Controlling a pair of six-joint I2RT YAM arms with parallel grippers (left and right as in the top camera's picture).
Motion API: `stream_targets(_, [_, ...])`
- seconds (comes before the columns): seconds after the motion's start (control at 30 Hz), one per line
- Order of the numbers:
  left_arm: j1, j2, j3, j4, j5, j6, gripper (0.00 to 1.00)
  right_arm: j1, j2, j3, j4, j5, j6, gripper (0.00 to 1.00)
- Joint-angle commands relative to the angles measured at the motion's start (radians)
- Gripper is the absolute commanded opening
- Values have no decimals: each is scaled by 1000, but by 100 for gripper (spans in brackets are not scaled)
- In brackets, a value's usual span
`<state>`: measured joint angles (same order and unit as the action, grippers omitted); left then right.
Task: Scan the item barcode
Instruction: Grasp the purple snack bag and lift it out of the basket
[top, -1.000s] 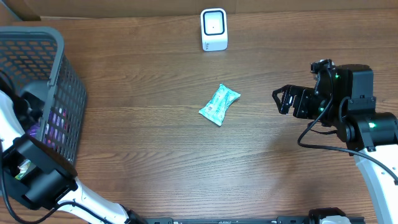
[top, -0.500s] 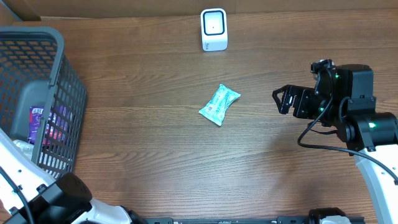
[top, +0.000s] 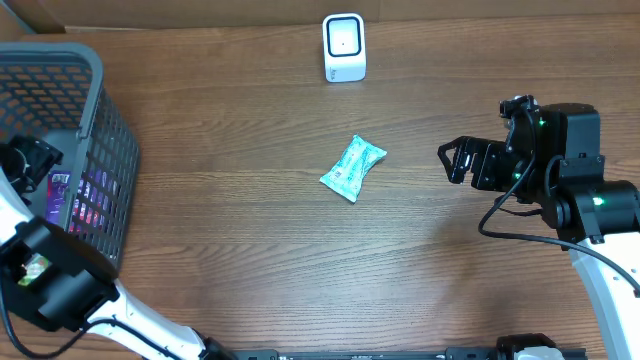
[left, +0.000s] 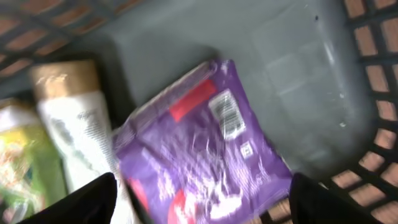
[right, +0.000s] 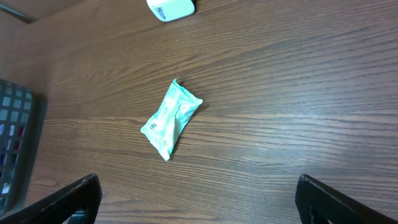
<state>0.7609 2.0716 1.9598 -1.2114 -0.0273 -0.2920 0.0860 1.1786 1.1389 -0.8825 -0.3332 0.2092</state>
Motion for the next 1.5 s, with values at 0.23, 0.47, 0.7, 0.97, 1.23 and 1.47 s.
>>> stream_targets(0.23, [-2,146,0,40,-32,165,88,5,0,19,5,-1,-5,100])
stream_targets(0.47, [-2,218,0,39,-45,166,91,5,0,19,5,-1,-5,100])
stream_targets(0.7, [-2,230,0,53,-62,166,92,5,0,19,5,-1,-5,100])
stream_targets(0.97, [-2,230,0,45,-57,165,92,5,0,19,5,-1,-5,100])
stream_targets(1.23, [-2,194,50,18,23,164,98,5,0,19,5,-1,-5,100])
stream_targets(1.47, [-3,113,80,-45,80,119,98,5,0,19,5,-1,-5,100])
